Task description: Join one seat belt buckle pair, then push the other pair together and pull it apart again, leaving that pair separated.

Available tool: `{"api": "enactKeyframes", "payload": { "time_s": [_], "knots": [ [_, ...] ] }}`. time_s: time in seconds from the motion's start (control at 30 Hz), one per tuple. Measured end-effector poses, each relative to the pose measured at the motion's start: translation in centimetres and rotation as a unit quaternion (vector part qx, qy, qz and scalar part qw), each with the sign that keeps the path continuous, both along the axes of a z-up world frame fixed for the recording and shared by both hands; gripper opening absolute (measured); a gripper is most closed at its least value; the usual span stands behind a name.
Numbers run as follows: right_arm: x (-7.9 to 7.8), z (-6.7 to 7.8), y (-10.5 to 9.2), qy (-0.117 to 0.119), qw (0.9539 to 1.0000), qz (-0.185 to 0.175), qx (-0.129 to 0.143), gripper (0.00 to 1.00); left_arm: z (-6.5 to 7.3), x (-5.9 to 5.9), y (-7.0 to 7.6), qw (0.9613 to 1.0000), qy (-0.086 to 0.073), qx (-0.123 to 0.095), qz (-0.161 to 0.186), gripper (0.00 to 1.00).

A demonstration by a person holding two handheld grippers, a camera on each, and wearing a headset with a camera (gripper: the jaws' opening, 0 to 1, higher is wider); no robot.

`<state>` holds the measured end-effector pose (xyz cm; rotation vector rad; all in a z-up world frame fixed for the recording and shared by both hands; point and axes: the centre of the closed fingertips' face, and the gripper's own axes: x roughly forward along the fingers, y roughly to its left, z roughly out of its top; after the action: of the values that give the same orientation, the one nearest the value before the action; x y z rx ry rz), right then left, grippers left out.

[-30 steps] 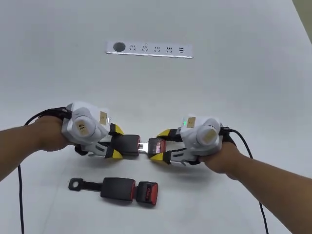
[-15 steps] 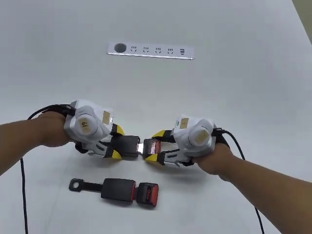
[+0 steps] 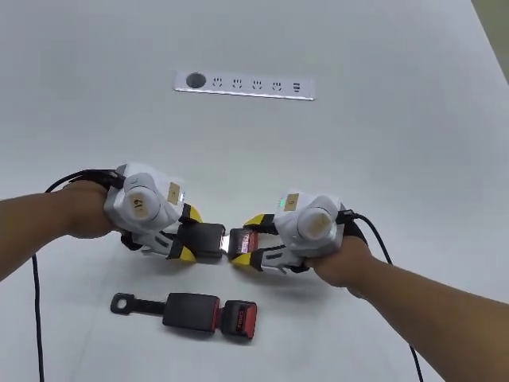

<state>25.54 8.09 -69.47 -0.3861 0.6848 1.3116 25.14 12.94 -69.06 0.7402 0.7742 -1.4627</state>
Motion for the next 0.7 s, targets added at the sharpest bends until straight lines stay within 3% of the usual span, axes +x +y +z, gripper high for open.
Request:
{"api": "enactKeyframes", "payload": {
  "time_s": [0.7],
  "knots": [
    [-0.04, 0.05, 0.1, -0.002, 1.0, 0.006, -0.001, 0.34, -0.2, 0.1, 0.33, 1.0, 0.0, -0.002, -0.002, 0.34]
  ]
}}
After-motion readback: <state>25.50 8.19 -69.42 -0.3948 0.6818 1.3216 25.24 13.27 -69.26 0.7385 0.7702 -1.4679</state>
